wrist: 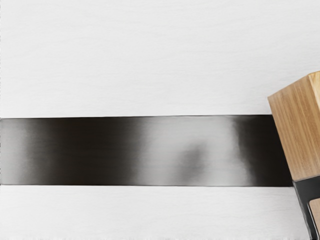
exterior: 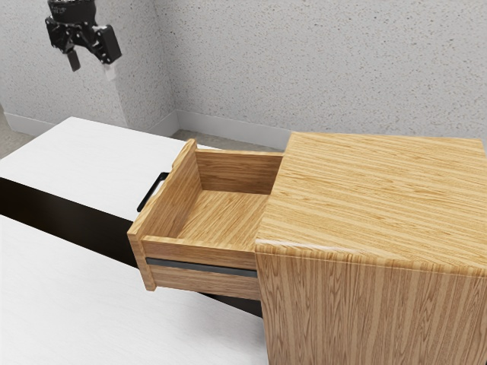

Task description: Push the drawer handle with one arm to close the drawer

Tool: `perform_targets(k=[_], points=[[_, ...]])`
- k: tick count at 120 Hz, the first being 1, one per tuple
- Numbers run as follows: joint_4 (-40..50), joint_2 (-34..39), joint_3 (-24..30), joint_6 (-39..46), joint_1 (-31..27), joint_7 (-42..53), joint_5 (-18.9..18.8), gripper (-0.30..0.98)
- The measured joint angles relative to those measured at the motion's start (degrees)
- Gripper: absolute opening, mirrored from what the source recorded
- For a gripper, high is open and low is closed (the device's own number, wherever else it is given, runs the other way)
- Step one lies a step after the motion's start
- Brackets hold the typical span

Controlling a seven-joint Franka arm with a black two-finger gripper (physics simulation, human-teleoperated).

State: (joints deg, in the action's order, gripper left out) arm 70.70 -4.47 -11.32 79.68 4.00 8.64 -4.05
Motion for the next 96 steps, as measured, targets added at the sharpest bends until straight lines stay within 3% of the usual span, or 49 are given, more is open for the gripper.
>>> perform_targets(k=[38, 63, 81, 96], points=[[1.07, 3.14, 0.07, -0.34, 0.11, 0.66, 0.15, 0.69], [19.31, 13.89, -0.33, 8.93, 0.17, 10.19, -1.85, 0.69], [26.50, 16.70, -0.56, 17.64, -0.33, 21.03, -2.67, 0.67], [32.32, 19.64, -0.48, 22.58, -0.32, 29.55, -5.82, 0.52]])
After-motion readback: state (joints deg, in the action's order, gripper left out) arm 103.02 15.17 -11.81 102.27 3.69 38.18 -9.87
